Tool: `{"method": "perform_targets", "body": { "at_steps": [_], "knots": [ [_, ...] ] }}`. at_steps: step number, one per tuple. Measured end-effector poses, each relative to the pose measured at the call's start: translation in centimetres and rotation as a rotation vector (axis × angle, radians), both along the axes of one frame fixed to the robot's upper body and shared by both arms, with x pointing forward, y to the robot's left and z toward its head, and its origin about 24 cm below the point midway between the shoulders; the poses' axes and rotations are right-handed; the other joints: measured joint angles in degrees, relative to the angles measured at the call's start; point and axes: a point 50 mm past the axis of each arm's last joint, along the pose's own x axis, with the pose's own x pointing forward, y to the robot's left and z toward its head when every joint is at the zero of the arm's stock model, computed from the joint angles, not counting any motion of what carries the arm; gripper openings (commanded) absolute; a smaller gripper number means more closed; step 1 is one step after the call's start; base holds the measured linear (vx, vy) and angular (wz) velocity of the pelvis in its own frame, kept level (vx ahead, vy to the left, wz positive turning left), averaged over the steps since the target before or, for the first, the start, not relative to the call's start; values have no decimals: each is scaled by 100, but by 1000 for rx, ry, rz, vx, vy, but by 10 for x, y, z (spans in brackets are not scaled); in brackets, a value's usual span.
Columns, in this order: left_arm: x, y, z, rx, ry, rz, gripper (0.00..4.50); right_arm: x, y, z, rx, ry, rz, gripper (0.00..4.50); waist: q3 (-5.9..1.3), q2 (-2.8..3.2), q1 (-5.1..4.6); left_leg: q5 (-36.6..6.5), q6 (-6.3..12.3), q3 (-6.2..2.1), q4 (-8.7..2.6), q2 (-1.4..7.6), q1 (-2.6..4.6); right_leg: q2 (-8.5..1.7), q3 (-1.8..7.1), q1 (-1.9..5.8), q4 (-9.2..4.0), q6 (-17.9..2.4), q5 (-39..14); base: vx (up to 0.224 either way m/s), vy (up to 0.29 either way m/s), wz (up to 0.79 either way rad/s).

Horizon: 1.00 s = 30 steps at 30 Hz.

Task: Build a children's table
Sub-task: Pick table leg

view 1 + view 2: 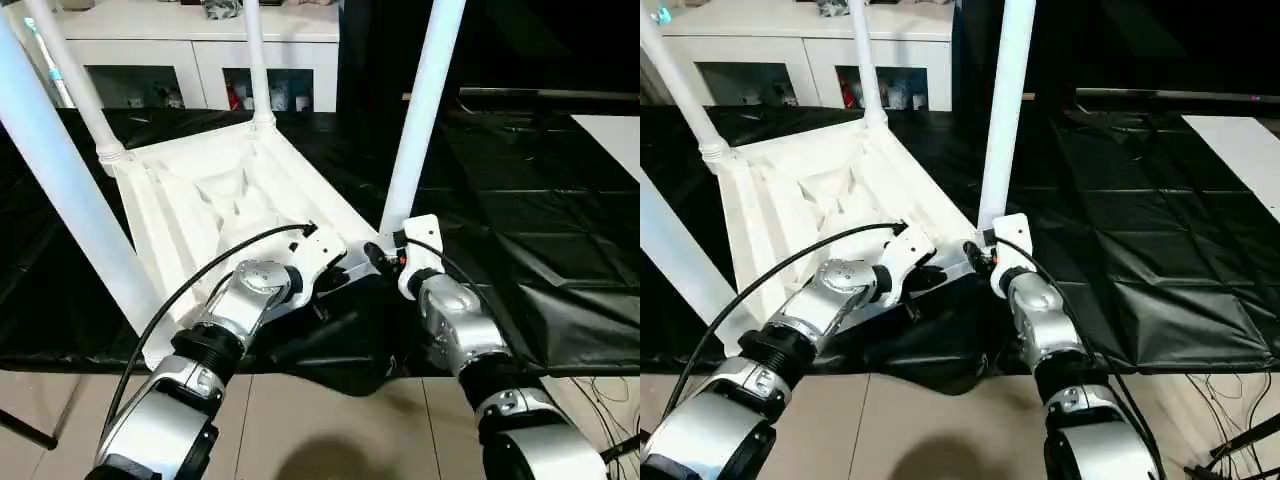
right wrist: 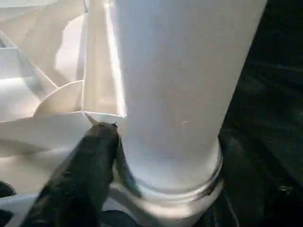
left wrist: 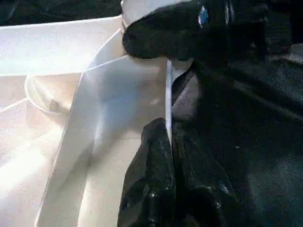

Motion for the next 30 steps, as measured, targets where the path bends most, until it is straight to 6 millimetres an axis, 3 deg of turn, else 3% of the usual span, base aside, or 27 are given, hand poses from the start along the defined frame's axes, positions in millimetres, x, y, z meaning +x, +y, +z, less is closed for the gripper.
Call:
{"method": "perform_targets", "body": {
  "at_steps": [4,9,13,17,21,24,30],
  "knots": [
    [1,1,0,1,-10,1,0,-2,-3,0,22,-5,22,389,0,0,-3,0,0,2,0,0,0,0,1,1,0,0,0,0,0,0],
    [1,3,2,3,-30,-15,0,-11,-26,0,-42,-33,175,389,0,3,5,0,0,6,-11,1,-4,0,-3,-2,1,1,1,0,0,0],
    [-2,14,2,26,-53,-113,0,-21,-53,3,-54,-44,299,389,3,11,-14,0,0,4,-36,4,-2,1,-15,-14,-2,6,-2,0,0,0],
    [-14,27,3,9,-36,-270,0,-33,-90,11,-83,-58,359,389,-1,24,50,0,1,11,-53,9,-6,2,-30,-14,6,-3,4,0,0,0],
    [-19,28,4,12,-41,-369,0,-50,-102,11,-83,-19,511,389,-6,32,188,9,15,12,-31,12,-26,0,-32,-15,2,11,-18,0,0,0],
    [-20,32,4,21,-59,-405,0,-55,-111,8,-94,16,524,389,-5,42,192,6,41,17,-2,10,-38,-6,-25,-17,0,9,-18,0,0,0],
    [-17,29,4,49,-125,-447,0,-60,-109,5,-91,32,566,389,2,50,234,-8,19,19,3,11,-30,-9,-28,-15,7,8,-17,0,0,0]
  ]
}}
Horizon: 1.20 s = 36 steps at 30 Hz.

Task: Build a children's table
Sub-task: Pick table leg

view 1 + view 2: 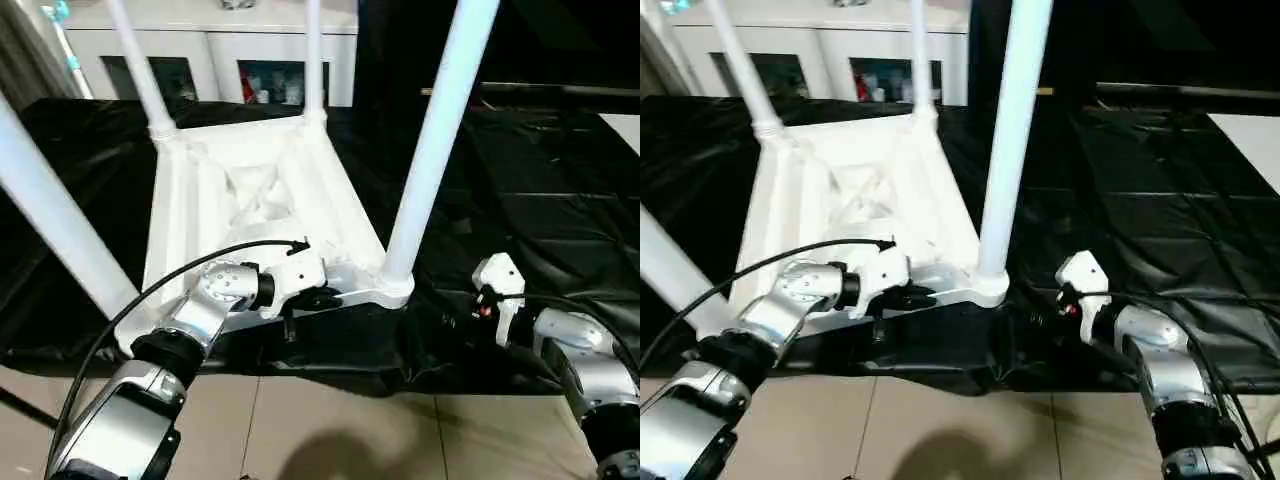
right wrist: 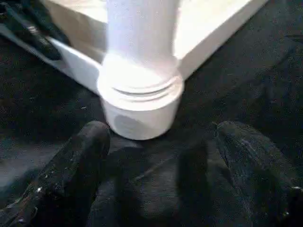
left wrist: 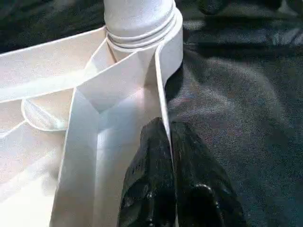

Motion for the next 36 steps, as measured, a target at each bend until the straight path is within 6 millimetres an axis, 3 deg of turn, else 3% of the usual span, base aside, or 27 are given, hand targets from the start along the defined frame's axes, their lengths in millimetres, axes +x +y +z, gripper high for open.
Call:
{"method": "perform_targets", "body": {
  "at_steps": [14,17,22,28,36],
  "knots": [
    [4,-5,5,4,-62,-86,0,-8,10,-5,16,31,60,389,19,40,134,4,48,-8,53,2,-70,-10,-11,-23,-2,1,1,0,0,0],
    [5,-5,5,7,-88,-76,56,-9,11,-5,18,35,60,396,19,39,121,-4,43,-6,68,-1,-68,-19,-12,-21,5,1,2,0,0,0],
    [9,-2,9,-18,-97,-50,93,-11,17,-5,32,38,86,396,25,35,50,-7,36,-7,75,-1,-65,-21,-11,-21,12,1,16,0,0,0],
    [13,1,32,-199,-114,-4,136,-13,25,-1,82,58,129,396,36,34,-21,-7,36,-7,73,1,-65,-20,-10,-26,26,3,15,0,0,0],
    [-18,19,38,-412,56,76,196,-19,43,6,155,62,201,396,40,31,-76,-7,36,2,71,7,-70,-17,-6,-48,31,2,8,0,0,0]
  ]
}}
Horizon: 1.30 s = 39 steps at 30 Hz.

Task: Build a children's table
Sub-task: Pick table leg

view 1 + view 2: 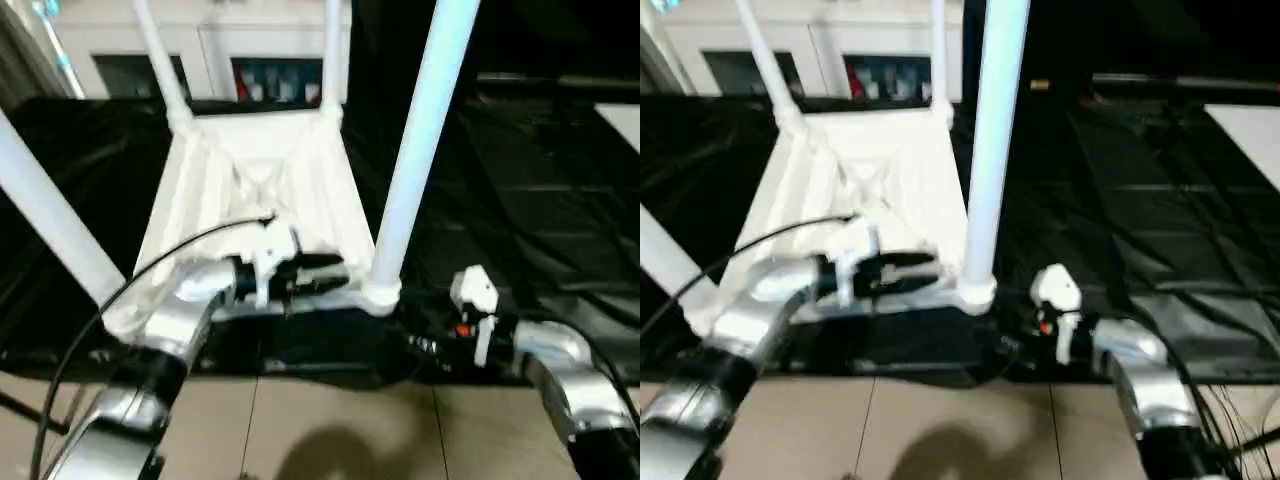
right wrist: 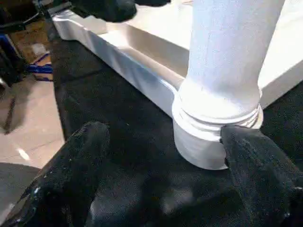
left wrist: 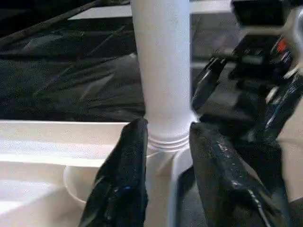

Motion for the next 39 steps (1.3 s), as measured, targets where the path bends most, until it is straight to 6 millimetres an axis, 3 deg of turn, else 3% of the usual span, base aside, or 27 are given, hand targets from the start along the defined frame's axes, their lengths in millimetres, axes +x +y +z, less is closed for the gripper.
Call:
{"method": "perform_targets", "body": {
  "at_steps": [4,10,13,14,17,18,22,29,39],
  "knots": [
    [-15,4,9,-53,37,-1,229,-3,7,0,7,14,39,396,1,-1,5,-1,-2,3,-1,-1,3,0,2,1,4,0,-1,0,0,0],
    [-35,14,-5,-34,116,68,274,-3,8,-1,-8,9,32,396,4,1,-4,0,-4,-2,-5,-4,9,0,8,5,5,3,-1,0,0,0],
    [-48,26,-10,5,143,98,297,-4,-4,4,-44,-6,18,396,2,30,-5,0,-4,-6,-4,-6,9,0,14,6,1,7,-4,0,0,0],
    [-51,30,-14,17,162,119,324,-6,-11,6,-49,3,3,413,2,32,-2,0,-3,-6,-4,-6,8,1,12,6,0,9,-5,0,0,0],
    [-59,42,-22,54,213,156,330,-14,-22,15,-13,53,27,430,7,40,8,-1,-3,-5,-3,-4,6,5,11,6,-1,13,-8,0,0,0],
    [-60,43,-22,55,218,161,356,-17,-23,18,9,72,42,442,8,43,13,-1,-3,-5,-2,-4,6,6,11,7,-1,13,-8,0,0,0],
    [-67,45,-21,72,231,158,386,-30,-20,32,73,127,146,450,6,55,6,-1,-3,-6,-1,-2,11,7,12,18,2,14,-9,0,0,0],
    [-77,48,-22,78,271,152,432,-37,5,51,188,120,253,450,4,69,-5,0,-5,-15,-10,-3,20,20,18,26,7,40,-23,0,0,0],
    [-80,52,-24,83,289,165,442,-9,58,47,229,68,192,450,5,68,-11,8,-19,-18,6,-4,28,21,25,23,34,15,-5,0,0,0]
  ]
}}
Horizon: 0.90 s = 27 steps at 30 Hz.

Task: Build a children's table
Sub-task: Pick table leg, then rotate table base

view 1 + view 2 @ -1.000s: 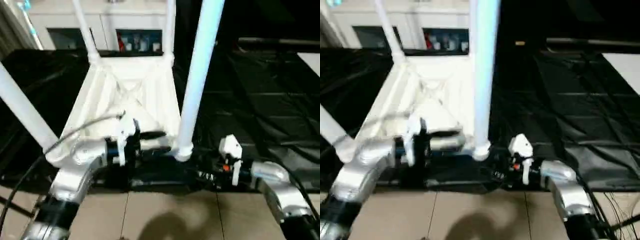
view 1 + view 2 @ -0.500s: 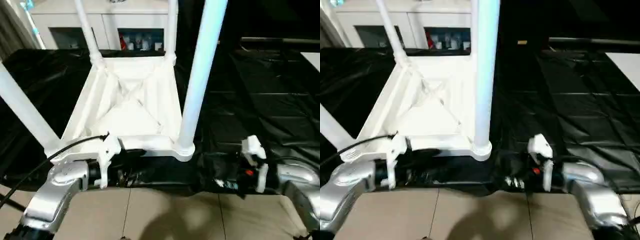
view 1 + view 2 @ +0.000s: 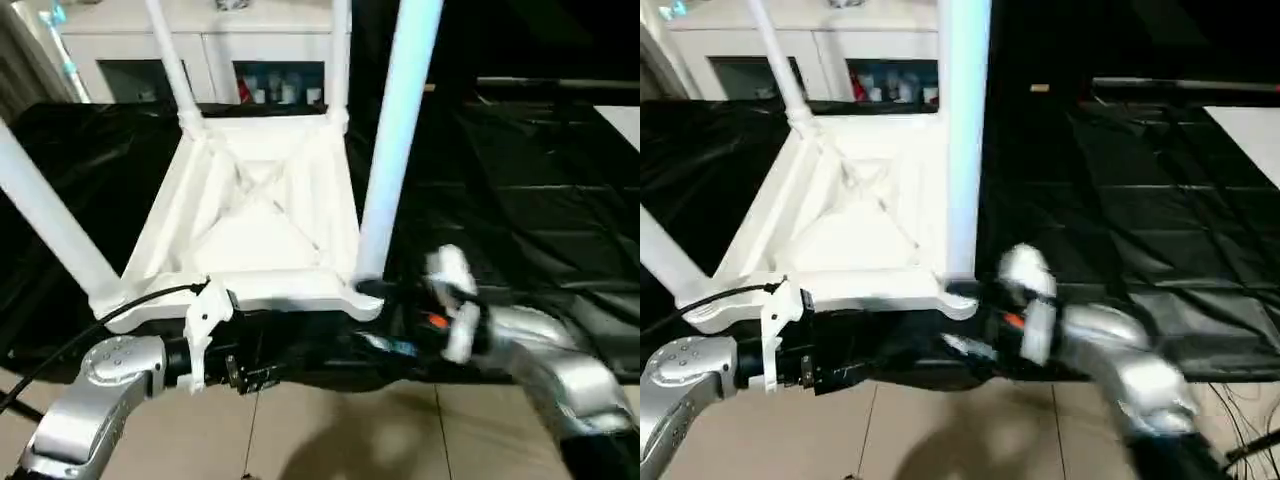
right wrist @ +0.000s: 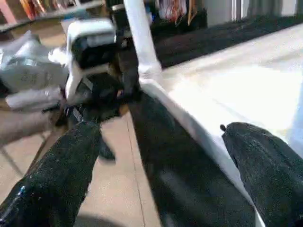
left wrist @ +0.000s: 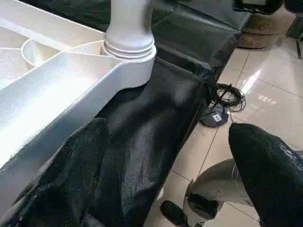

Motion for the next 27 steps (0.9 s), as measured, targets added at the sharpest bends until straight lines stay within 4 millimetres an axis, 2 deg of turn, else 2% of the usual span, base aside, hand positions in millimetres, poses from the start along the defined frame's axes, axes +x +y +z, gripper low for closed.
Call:
{"method": "perform_targets", "body": {
  "at_steps": [6,15,18,22,27],
  "knots": [
    [0,0,0,-2,0,8,442,3,16,-4,7,0,13,450,1,-7,9,0,0,-3,17,0,-7,0,1,-4,13,13,-11,0,0,0],
    [-8,-1,0,-28,26,3,442,12,15,-9,-26,-35,-83,450,1,-17,0,0,-1,-2,19,0,-5,0,5,-3,28,13,-10,0,0,0],
    [-13,3,-2,-29,46,8,442,20,6,-9,-32,-41,-166,450,1,-18,0,1,-2,-2,20,-1,-1,0,8,-2,29,19,-13,0,0,0],
    [-19,12,-4,-62,71,24,442,29,-16,-6,-36,-55,-294,450,-2,-31,10,2,-4,-2,22,-2,1,0,13,-2,29,36,-23,0,0,0],
    [-22,28,-18,-79,100,60,442,34,-28,-7,-39,-71,-377,450,-4,-35,4,2,-4,-3,22,-2,1,2,12,-1,31,38,-23,0,0,0]
  ]
}}
